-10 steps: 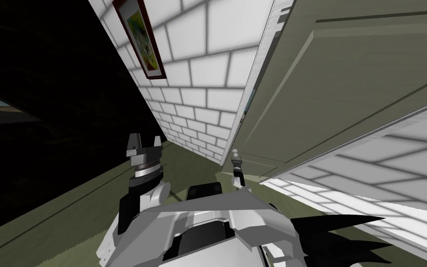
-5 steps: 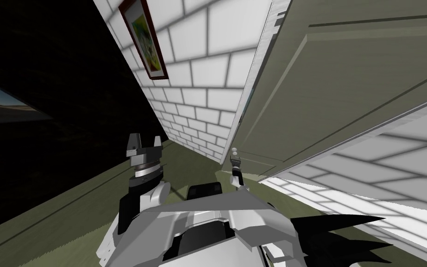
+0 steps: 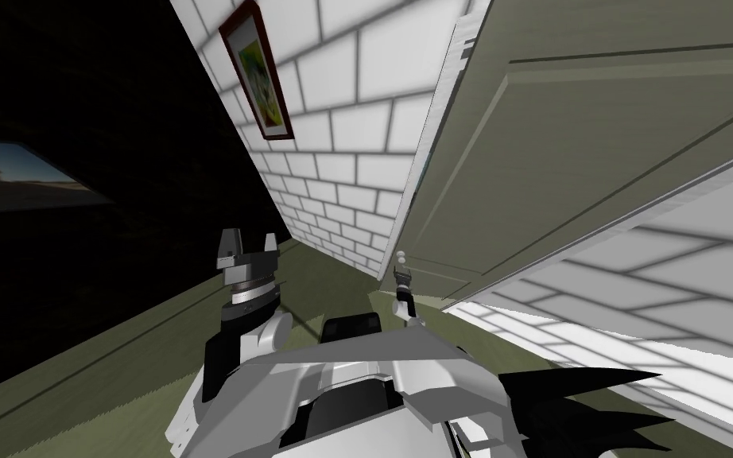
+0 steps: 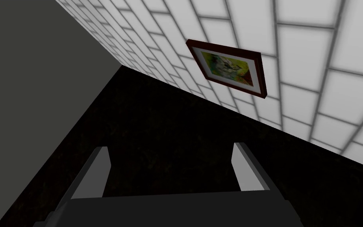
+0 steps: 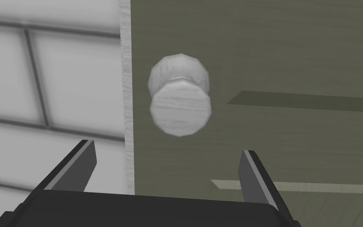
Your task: Pull the door open
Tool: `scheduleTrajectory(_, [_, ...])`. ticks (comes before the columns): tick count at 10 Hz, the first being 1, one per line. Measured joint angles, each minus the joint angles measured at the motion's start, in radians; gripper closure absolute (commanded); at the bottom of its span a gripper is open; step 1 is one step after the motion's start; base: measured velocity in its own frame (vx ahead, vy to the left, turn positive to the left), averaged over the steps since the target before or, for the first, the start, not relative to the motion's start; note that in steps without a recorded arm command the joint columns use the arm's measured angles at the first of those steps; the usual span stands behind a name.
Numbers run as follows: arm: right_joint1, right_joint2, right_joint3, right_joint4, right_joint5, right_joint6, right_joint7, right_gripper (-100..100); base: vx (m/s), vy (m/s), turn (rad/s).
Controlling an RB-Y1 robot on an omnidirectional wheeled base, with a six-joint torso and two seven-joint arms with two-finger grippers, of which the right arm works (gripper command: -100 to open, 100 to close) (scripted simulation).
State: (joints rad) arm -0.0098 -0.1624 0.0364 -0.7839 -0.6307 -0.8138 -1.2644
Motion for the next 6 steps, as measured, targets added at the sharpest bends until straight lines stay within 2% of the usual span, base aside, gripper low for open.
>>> scheduleTrajectory(1, [0.000,0.000,0.000,-0.001,-0.001,0.001,-0.004,-100,0.109,0.002,0.153])
scheduleTrajectory(2, [0.009,-0.020,-0.005,0.000,-0.006,0.002,-0.018,-100,0.171,-0.007,0.103])
scheduleTrajectory(3, [0.004,-0.032,-0.007,0.024,-0.008,-0.009,-0.038,-100,0.177,-0.038,0.114])
scheduleTrajectory(4, [0.032,-0.049,-0.012,-0.005,-0.013,-0.005,-0.050,-100,0.165,-0.047,0.080])
scheduleTrajectory(6, [0.035,-0.080,-0.017,0.026,-0.018,-0.020,-0.087,-100,0.169,-0.024,0.068])
